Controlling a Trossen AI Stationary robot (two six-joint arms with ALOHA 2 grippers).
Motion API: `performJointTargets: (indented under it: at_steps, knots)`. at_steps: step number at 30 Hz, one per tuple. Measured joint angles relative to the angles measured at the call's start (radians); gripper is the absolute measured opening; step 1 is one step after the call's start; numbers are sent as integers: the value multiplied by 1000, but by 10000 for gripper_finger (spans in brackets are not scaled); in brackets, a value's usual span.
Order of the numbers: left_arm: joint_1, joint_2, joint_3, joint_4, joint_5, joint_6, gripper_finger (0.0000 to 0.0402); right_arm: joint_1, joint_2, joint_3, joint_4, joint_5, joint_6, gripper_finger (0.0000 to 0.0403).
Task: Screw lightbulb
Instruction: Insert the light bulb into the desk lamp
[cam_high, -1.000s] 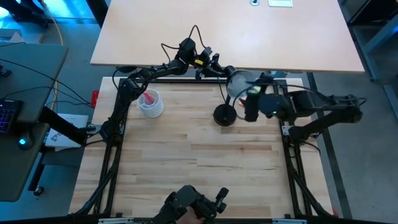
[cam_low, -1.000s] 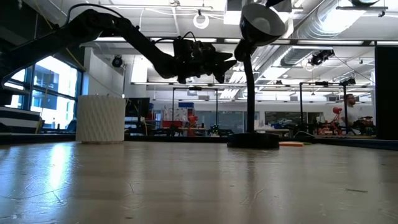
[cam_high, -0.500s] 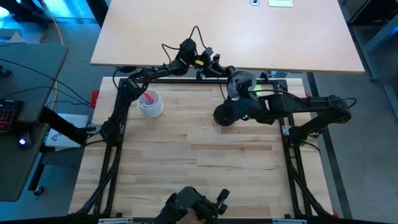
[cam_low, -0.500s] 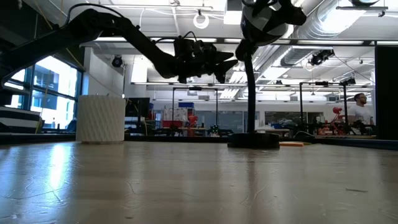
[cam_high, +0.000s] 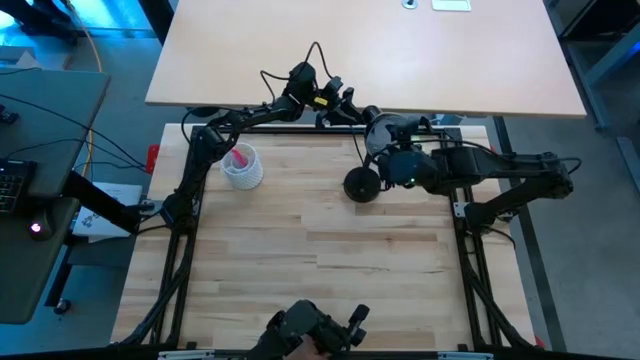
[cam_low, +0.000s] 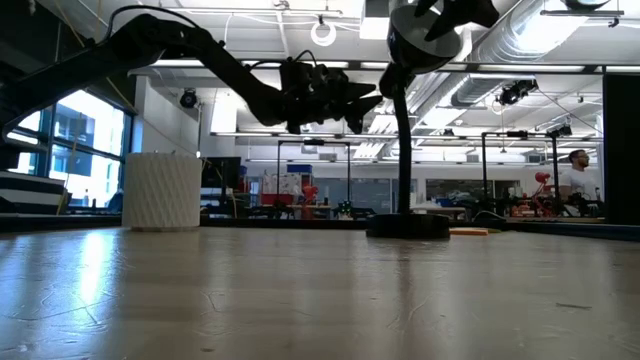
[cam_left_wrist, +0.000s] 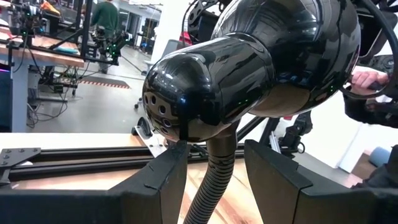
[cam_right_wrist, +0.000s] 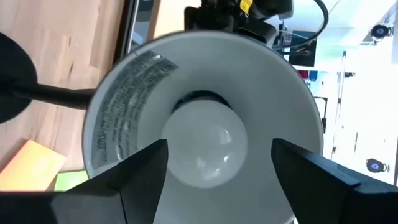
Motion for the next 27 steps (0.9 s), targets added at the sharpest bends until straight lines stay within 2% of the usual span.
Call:
performJointTargets:
  at_steps: [7,12,27]
  knots:
    - [0,0,0,0,0,0,154,-8,-4,0,-1,-26,-1,310]
    - [0,0,0,0,1,0,154,-61,-4,0,-1,-73,65,328]
    - [-2,0,0,0,1,0,154,-105,-4,0,10,-96,18,330]
